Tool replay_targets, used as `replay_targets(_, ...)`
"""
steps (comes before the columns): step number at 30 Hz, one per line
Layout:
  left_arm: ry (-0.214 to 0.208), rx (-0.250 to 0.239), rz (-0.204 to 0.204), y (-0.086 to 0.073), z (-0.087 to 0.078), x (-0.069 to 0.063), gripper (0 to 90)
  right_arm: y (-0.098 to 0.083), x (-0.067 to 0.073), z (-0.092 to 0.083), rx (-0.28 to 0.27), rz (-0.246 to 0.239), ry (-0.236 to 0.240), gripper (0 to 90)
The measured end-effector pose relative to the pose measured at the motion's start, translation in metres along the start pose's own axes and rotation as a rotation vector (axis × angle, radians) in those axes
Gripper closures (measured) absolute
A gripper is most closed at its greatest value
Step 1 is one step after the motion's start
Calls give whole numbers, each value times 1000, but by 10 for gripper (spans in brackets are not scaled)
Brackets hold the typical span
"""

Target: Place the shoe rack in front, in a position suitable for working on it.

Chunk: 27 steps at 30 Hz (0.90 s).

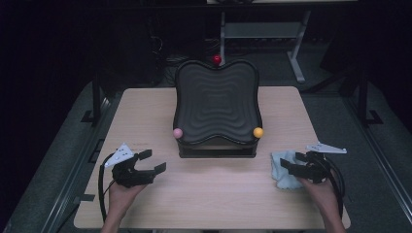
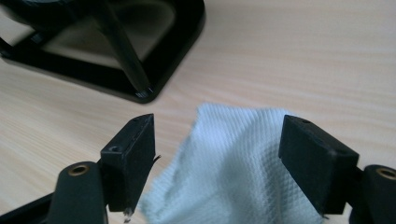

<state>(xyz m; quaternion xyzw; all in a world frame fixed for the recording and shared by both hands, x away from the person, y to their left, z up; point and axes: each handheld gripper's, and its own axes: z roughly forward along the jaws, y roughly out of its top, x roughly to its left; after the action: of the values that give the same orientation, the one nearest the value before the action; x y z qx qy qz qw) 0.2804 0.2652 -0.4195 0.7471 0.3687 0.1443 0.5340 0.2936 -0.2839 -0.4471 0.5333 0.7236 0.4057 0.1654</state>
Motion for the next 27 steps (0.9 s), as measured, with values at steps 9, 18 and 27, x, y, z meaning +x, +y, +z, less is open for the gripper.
replay_targets(9,-6,16,10,0,7,-2,170,-19,-1,20,39,-22,-161,582)
replay_targets(18,-14,21,18,0,9,-4,170,-21,8,24,55,-83,-221,520)
replay_targets(27,-14,38,13,-1,13,-6,169,-21,10,23,68,-84,-244,632)
